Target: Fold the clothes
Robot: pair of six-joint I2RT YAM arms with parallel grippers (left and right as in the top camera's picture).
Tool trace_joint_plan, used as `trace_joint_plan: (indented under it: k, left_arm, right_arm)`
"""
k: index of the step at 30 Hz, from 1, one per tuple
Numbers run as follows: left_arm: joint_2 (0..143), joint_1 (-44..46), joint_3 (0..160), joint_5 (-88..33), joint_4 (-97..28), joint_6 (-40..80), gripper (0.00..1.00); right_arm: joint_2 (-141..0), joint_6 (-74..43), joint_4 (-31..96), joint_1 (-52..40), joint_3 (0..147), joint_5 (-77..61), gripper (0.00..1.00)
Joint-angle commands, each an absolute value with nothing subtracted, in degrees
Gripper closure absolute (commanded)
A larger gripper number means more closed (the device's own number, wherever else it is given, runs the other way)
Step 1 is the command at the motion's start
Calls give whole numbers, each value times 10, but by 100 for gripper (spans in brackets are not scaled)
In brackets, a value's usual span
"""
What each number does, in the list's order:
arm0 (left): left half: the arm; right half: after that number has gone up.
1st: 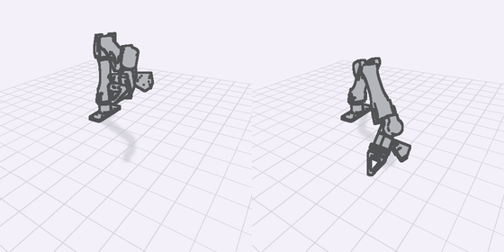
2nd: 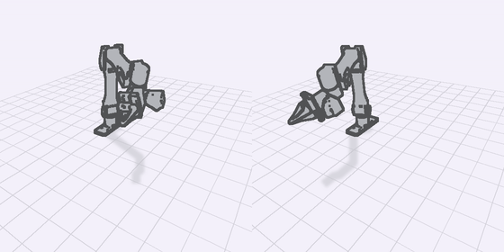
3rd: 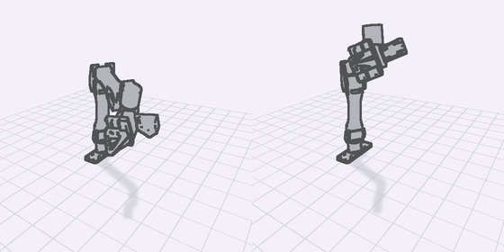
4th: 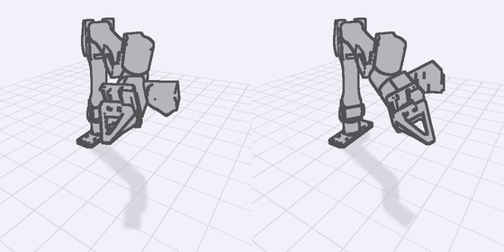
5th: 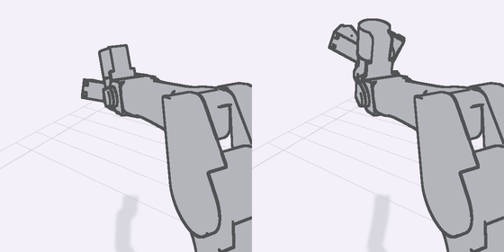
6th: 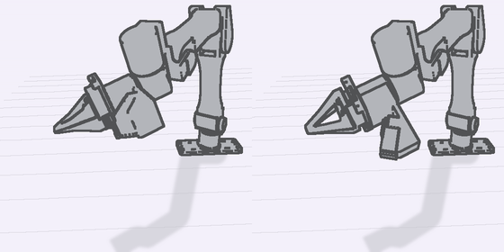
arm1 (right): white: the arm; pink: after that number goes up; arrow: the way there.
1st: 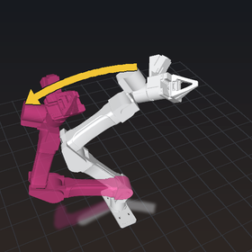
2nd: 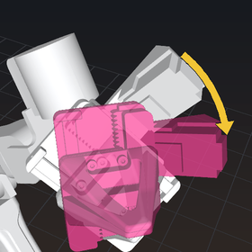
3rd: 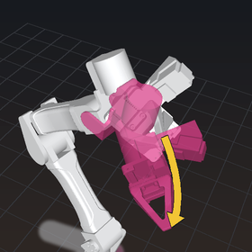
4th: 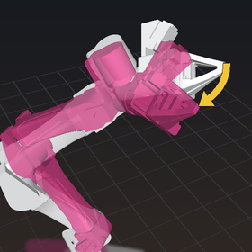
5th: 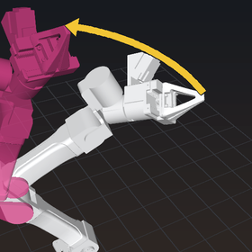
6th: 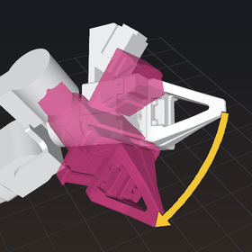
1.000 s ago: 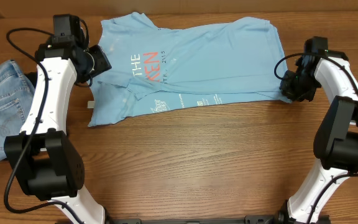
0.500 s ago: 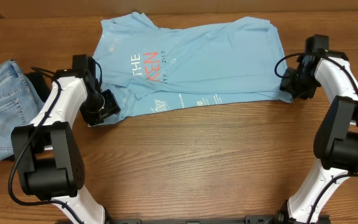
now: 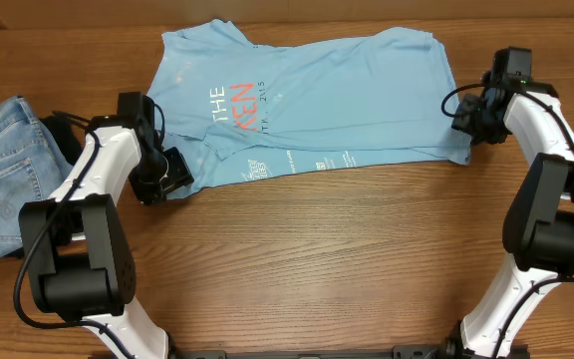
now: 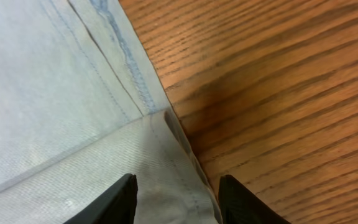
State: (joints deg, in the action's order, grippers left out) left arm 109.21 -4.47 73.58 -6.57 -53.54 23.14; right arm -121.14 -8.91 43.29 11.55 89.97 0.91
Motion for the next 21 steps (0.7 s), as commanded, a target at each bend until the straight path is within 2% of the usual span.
trace_joint_plan:
  k: [1, 2, 3, 5, 9, 12, 16, 21]
  left_arm:
    - [1091, -40, 732, -56, -537, 223, 43]
    - [1091, -41, 732, -55, -537, 223, 43]
    - [1091, -41, 732, -55, -536, 223, 43]
    - [1091, -40, 732, -56, -536, 223, 43]
    - [1091, -41, 732, -55, -536, 223, 43]
    - [1091, -41, 732, -55, -536, 223, 43]
    - [1091, -41, 732, -55, -535, 223, 43]
    - [1091, -41, 732, -55, -535, 223, 43]
  right_arm:
    - [-1242, -85, 440, 120, 900, 19, 58]
    - [-1242, -85, 440, 120, 900, 19, 62]
    - [-1242, -85, 439, 120, 901, 19, 71]
    - [-1242, -85, 440, 120, 901, 19, 95]
    - [-1238, -86, 442, 120, 911, 19, 96]
    - [-1227, -87, 448, 120, 944, 19, 89]
    - [-1223, -87, 446, 119, 969, 18, 92]
    - [-1223, -87, 420, 119, 969, -18, 89]
